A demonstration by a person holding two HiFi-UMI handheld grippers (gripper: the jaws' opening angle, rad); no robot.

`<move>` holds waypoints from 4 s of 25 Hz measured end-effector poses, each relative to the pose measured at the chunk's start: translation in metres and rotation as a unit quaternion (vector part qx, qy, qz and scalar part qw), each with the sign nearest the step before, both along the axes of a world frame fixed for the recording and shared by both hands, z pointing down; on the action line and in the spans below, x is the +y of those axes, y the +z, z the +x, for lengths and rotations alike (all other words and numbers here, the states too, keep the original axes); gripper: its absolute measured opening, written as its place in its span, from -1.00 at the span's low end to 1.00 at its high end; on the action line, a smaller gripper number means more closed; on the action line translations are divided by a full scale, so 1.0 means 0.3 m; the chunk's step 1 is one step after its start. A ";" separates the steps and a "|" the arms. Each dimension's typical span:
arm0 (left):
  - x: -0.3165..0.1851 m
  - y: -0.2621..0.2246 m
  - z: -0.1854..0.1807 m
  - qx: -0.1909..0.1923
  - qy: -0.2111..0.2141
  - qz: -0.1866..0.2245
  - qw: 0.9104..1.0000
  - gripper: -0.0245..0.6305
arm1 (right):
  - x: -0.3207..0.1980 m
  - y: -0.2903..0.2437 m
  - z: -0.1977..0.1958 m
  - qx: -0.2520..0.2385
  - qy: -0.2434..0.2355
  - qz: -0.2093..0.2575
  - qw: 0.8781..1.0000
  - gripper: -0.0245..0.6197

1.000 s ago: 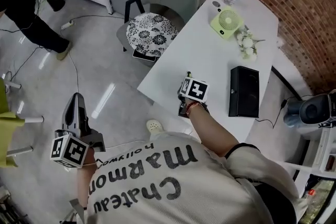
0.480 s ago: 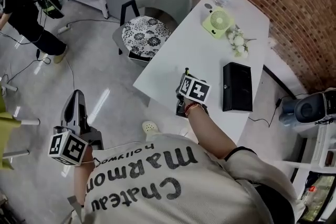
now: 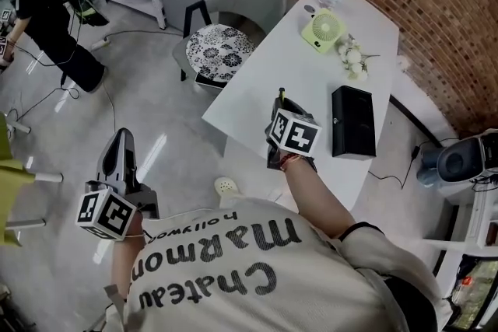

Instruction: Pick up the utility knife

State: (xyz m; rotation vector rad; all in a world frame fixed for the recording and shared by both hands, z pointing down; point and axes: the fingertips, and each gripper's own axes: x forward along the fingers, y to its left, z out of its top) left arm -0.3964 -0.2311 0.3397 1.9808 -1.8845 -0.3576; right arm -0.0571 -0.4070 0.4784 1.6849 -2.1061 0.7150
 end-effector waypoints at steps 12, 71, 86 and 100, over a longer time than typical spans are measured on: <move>0.134 -0.039 0.066 -0.010 0.014 0.020 1.000 -0.92 | 0.128 -0.180 -0.013 -0.050 -0.017 0.051 0.997 -0.73; 0.419 -0.212 0.971 -0.046 -0.040 0.072 0.996 -0.92 | 0.578 -0.596 0.403 -0.179 -0.255 0.149 0.938 -0.73; 0.523 -0.179 1.067 -0.043 -0.073 0.056 0.995 -0.92 | 0.706 -0.562 0.448 -0.163 -0.307 0.159 0.924 -0.72; 0.582 -0.137 1.063 -0.047 -0.090 0.044 0.994 -0.92 | 0.733 -0.502 0.468 -0.155 -0.309 0.154 0.926 -0.72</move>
